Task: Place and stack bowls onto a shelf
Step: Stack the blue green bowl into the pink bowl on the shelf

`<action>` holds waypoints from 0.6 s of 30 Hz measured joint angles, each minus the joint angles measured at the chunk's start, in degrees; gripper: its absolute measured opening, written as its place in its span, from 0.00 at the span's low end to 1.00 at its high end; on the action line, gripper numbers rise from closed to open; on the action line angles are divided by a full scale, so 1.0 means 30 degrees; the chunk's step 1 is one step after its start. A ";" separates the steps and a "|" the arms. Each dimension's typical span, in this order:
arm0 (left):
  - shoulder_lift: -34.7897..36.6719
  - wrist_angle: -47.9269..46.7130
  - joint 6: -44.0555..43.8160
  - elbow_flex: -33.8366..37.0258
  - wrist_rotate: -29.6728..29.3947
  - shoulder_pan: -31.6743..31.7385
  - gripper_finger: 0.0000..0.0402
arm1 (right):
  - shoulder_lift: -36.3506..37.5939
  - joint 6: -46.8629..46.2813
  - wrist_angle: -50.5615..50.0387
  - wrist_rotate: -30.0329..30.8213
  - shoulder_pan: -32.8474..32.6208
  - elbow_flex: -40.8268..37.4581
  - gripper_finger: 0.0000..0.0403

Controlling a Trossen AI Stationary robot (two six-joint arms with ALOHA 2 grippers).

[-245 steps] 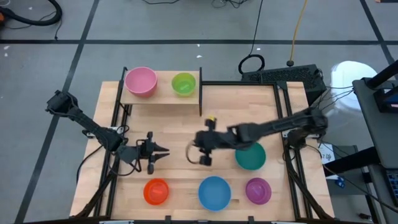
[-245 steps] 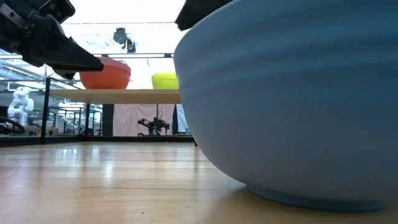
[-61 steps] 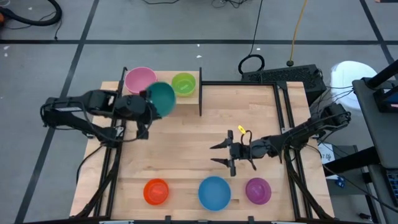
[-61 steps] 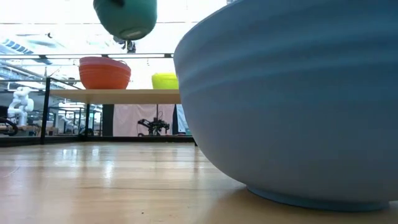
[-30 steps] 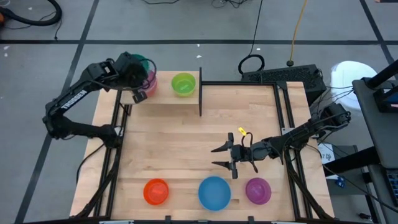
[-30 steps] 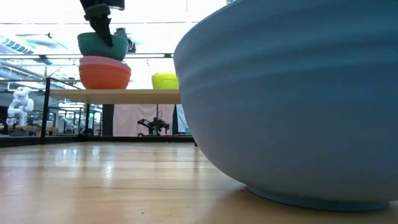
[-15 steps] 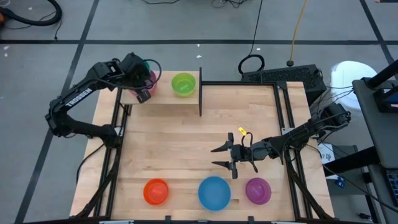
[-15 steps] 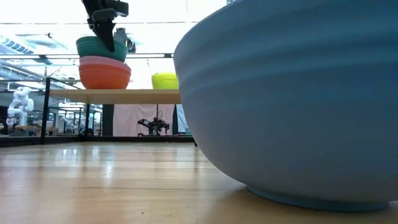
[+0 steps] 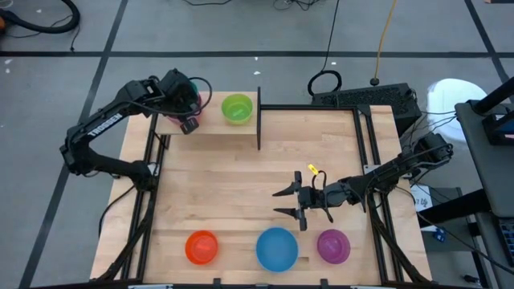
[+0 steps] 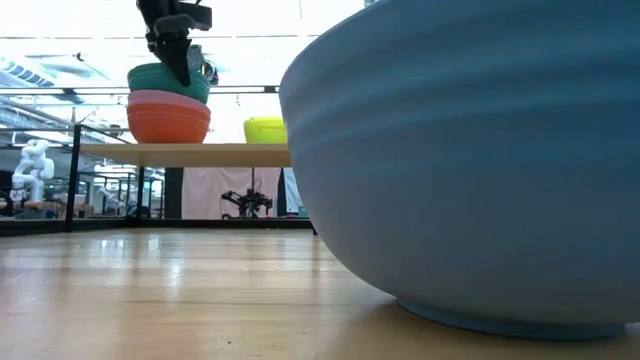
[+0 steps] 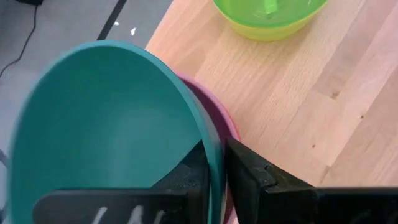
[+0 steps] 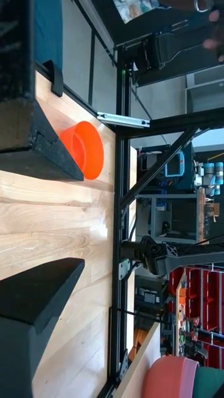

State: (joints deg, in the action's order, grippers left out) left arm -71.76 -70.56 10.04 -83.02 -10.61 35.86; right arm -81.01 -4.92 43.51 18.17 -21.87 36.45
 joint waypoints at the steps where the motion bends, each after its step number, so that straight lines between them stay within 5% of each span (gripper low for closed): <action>1: -0.0038 0.0180 -0.0020 0.0082 0.0001 0.0000 0.15 | 0.0000 0.0005 -0.0007 0.0000 0.0000 0.0000 0.51; 11: -0.0547 0.0908 -0.0941 0.0281 -0.0927 0.0000 0.40 | 0.0000 0.0046 -0.0015 -0.0015 0.0000 0.0000 0.51; 18: -0.0547 0.1021 -0.1025 0.0281 -0.1037 -0.0945 0.36 | 0.0000 0.0355 -0.0022 -0.0015 0.0000 0.0004 0.51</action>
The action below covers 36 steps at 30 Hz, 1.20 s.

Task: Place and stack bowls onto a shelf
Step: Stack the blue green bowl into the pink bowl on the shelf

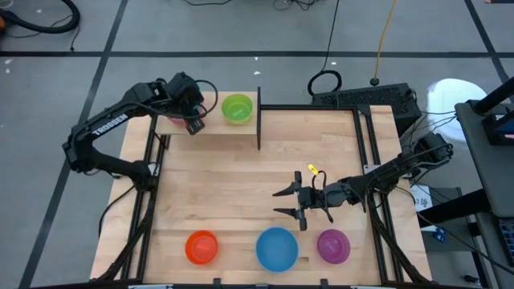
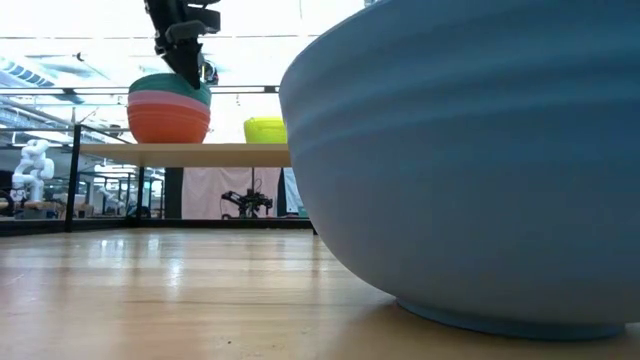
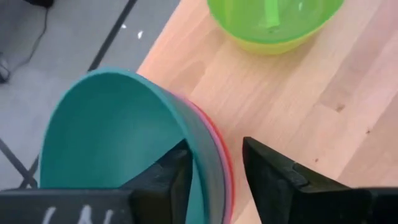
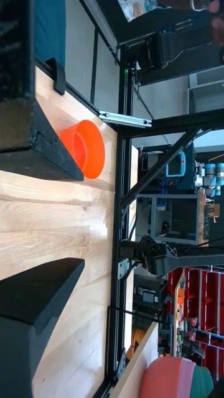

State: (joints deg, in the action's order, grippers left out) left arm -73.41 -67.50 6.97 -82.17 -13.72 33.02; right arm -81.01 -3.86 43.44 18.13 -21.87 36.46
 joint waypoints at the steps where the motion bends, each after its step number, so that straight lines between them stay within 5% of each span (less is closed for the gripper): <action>1: 0.0007 0.0131 0.0007 0.0000 -0.0154 -0.0194 0.34 | 0.0000 0.0017 0.0000 0.0000 0.0000 0.0004 0.51; 13: 0.0117 0.0625 -0.0109 -0.0015 -0.0952 -0.1058 0.19 | 0.0000 0.0095 -0.0007 0.0000 0.0004 0.0004 0.51; 22: -0.0010 0.1034 -0.0606 0.0080 -0.0981 -0.1187 0.29 | 0.0000 0.0087 -0.0007 0.0000 0.0007 0.0004 0.51; 36: 0.0077 0.1608 -0.0214 0.0423 -0.0995 -0.1197 0.28 | 0.0000 0.0004 -0.0007 0.0000 0.0007 0.0004 0.51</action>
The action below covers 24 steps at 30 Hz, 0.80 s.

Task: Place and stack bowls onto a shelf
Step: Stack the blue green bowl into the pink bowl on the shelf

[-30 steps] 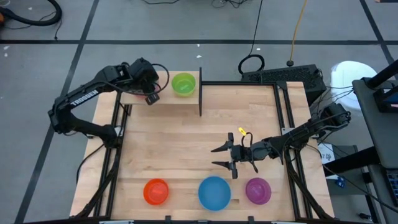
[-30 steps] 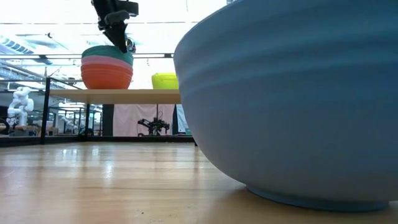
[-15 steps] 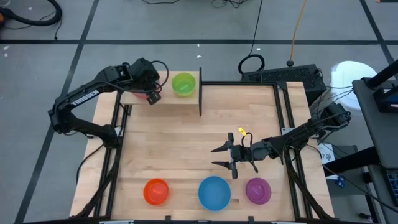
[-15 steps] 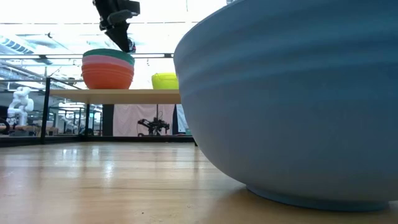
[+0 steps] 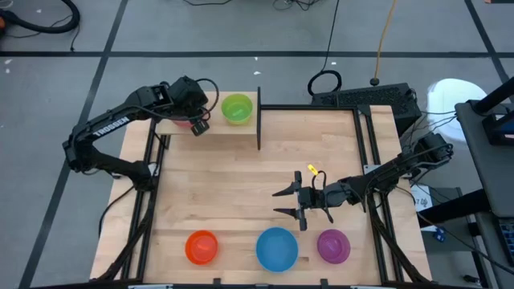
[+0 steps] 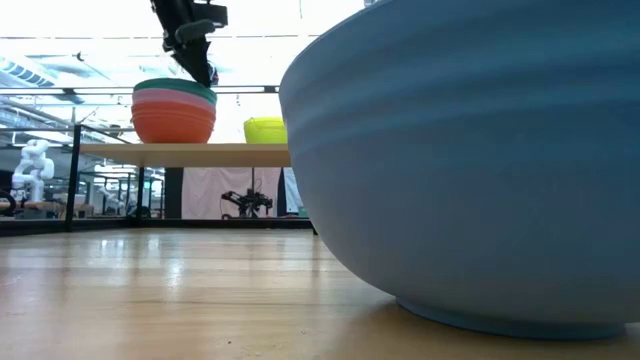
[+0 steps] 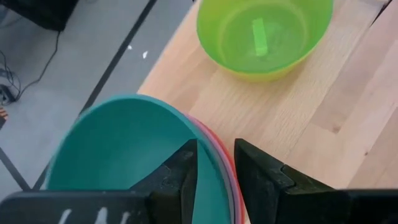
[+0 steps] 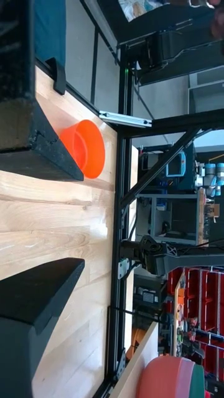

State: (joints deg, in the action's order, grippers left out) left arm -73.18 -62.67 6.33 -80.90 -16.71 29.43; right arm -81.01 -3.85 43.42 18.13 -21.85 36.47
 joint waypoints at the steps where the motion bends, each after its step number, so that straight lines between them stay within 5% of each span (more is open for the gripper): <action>1: 0.0094 0.0007 0.0000 -0.0147 0.0007 0.0000 0.28 | 0.0000 -0.0004 0.0000 0.0000 0.0000 0.0000 0.51; 10: 0.1206 -0.0090 0.0243 -0.0452 0.0007 0.0000 0.27 | 0.0000 -0.0006 0.0015 0.0000 -0.0007 0.0000 0.51; 24: -0.0376 0.0269 0.1186 -0.0396 0.0393 0.0155 0.09 | 0.0000 -0.0306 0.0029 0.0006 -0.0036 0.0000 0.51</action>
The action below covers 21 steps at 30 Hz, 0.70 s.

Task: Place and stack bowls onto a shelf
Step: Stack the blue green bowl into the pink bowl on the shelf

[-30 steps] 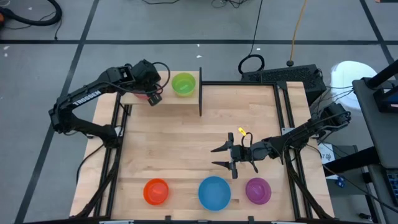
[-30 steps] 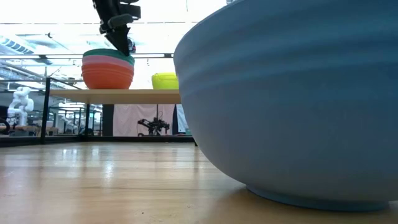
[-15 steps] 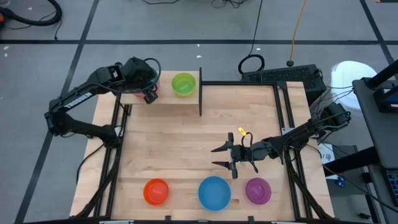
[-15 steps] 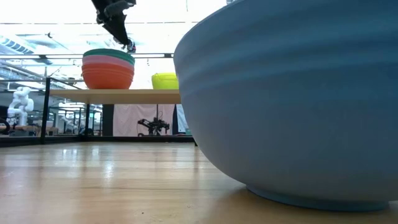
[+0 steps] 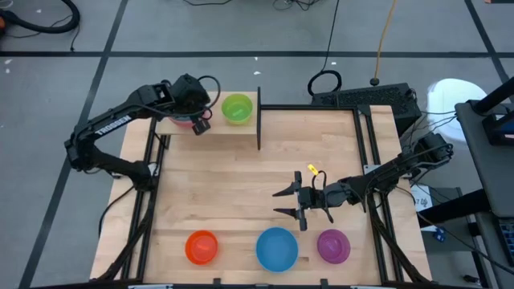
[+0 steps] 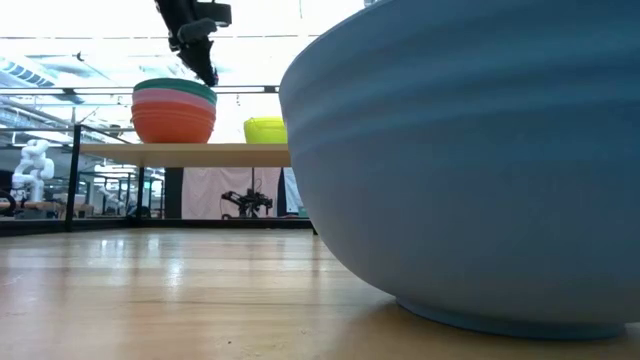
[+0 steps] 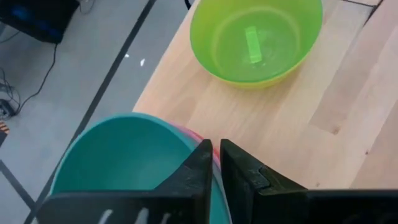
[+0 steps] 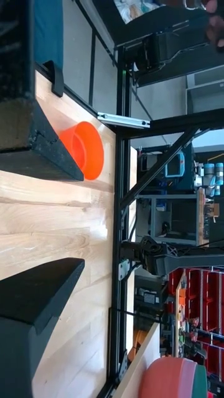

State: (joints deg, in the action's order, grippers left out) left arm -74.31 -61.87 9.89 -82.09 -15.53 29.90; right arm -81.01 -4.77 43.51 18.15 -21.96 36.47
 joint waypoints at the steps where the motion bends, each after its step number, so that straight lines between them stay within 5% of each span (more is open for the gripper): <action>1: -0.0058 0.0165 0.0051 0.0002 -0.0002 0.0022 0.09 | 0.0000 -0.0040 -0.0001 -0.0006 -0.0007 0.0000 0.51; 13: 0.0081 0.0867 0.0412 -0.0012 -0.0073 0.1042 0.09 | 0.0000 0.0132 -0.0007 -0.0006 -0.0058 0.0000 0.51; 21: -0.0414 0.0714 0.1194 -0.0012 0.1701 0.2537 0.09 | 0.0000 0.0288 0.0000 0.0000 -0.0058 0.0000 0.51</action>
State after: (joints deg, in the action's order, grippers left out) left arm -75.55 -59.72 13.47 -82.13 -10.43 37.51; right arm -81.01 -3.90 43.51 18.15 -22.13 36.47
